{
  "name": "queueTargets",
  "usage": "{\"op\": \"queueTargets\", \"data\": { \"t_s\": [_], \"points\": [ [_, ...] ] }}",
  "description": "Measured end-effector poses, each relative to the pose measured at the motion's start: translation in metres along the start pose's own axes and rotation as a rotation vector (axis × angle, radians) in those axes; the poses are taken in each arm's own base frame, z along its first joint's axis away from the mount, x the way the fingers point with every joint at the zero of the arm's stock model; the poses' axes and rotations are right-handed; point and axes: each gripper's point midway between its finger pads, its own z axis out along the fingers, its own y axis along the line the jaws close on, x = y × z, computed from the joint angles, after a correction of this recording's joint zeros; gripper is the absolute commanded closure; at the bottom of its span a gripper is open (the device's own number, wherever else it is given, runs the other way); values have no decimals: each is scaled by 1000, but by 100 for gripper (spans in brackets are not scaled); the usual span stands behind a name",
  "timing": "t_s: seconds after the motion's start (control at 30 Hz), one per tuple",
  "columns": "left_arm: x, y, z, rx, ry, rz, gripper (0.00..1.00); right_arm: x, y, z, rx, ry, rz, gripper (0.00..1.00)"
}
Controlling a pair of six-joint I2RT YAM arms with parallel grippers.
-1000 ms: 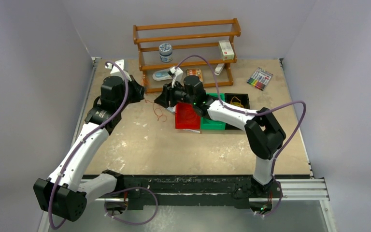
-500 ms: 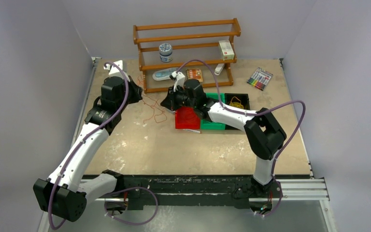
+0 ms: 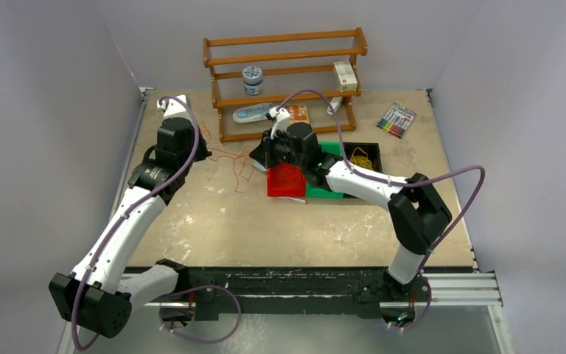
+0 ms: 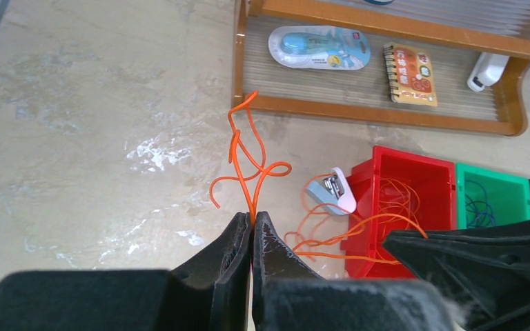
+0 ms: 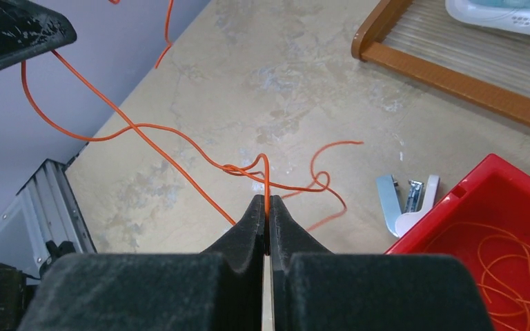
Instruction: Untangle the cables
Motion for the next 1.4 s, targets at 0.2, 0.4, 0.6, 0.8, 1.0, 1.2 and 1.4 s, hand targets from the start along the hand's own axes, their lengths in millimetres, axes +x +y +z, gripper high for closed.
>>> {"op": "queueTargets", "data": {
  "t_s": [0.2,0.4,0.6,0.8,1.0,1.2,1.4],
  "points": [
    [3,7,0,-43,15,17,100,-9,-3,-3,50,-33,-31,95],
    [0,8,0,-42,1,34,100,-9,-14,-9,87,-29,-65,66],
    [-5,6,0,-26,-17,40,100,10,-22,-15,41,8,-90,42],
    [-8,5,0,-23,-23,39,100,6,-1,-35,-66,-64,-135,30],
    [-22,0,-4,-7,-52,31,100,-2,16,-37,-177,-128,-219,24],
    [-51,-13,-16,39,-110,9,100,12,19,-22,-260,-152,-266,20],
    [-66,-23,-23,80,-137,-4,100,21,22,-9,-314,-176,-296,18]
  ]
}}
